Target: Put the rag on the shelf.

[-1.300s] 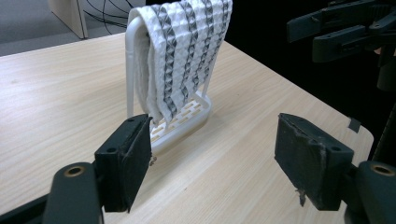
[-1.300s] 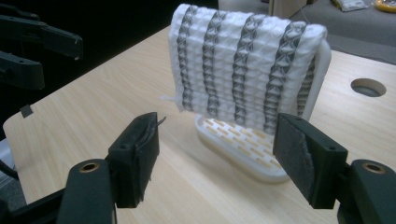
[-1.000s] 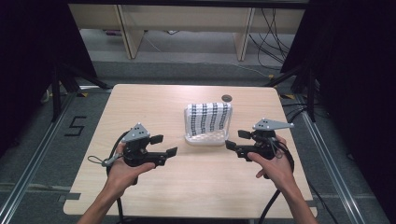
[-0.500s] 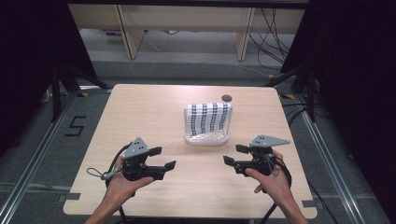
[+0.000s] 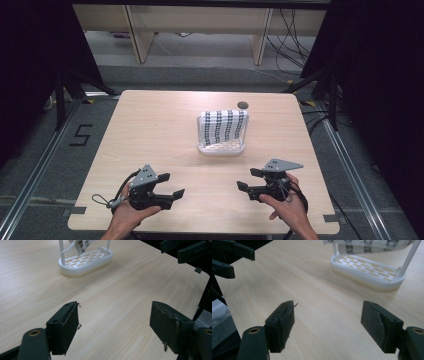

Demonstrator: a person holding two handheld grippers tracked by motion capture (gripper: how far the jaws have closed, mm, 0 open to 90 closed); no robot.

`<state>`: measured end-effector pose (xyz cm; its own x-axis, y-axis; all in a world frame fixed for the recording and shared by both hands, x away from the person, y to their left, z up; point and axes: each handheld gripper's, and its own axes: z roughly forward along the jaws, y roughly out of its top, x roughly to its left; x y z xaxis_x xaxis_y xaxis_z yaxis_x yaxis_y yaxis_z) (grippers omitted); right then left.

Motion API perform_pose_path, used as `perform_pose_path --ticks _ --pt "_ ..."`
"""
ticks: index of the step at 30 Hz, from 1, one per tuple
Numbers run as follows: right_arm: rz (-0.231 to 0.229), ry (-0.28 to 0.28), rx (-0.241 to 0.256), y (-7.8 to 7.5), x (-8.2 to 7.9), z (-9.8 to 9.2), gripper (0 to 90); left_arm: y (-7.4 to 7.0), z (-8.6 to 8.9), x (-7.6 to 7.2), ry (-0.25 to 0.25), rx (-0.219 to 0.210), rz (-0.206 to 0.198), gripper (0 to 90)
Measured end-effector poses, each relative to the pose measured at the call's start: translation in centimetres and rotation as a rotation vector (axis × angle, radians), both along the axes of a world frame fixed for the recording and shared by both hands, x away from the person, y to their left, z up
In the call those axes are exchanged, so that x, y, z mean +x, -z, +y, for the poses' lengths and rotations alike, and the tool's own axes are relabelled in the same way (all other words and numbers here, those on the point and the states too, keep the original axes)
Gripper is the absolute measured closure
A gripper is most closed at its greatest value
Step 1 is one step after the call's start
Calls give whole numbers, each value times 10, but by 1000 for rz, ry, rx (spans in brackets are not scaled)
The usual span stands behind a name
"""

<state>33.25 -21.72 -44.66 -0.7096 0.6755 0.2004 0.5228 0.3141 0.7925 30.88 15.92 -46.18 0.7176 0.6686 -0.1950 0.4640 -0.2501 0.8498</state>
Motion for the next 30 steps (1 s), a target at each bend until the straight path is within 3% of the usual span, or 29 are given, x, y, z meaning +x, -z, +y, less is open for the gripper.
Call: perform_pose_path --ticks 1,2,4,9,12,15,16,17,18,19,20,21,23,29,30 --pt "0 0 0 0 0 0 265 0 0 0 0 0 0 222" --pt "53 29 14 2 -4 2 252 1 0 -1 0 -2 2 222" --pt "35 10 2 8 -4 1 238 3 1 -3 1 -5 4 217" --pt "88 14 -15 19 -10 0 224 11 2 -9 24 27 -6 202" --pt "73 17 -62 25 -13 -3 226 18 4 -12 25 53 -2 196" --pt "80 11 -59 29 -14 -4 226 21 4 -13 22 53 3 196" --pt "110 37 -73 30 -19 -4 226 23 4 -13 12 61 -2 196" --pt "110 37 -73 30 -19 -4 226 24 4 -13 14 80 -3 196" --pt "79 24 -90 32 -17 -6 227 26 3 -13 10 72 -14 196" --pt "86 18 -84 33 -18 -7 227 26 3 -14 13 96 -8 196" --pt "108 40 -79 33 -21 -6 228 28 2 -14 13 88 -13 196" --pt "72 25 -97 34 -20 -8 228 28 2 -15 23 96 -10 196" --pt "84 20 -83 35 -20 -9 230 31 -1 -15 24 77 -21 196" --pt "79 26 -97 39 -20 -11 231 31 0 -15 26 100 -17 196" --pt "78 26 -100 39 -20 -11 231 33 0 -14 24 79 -21 196"
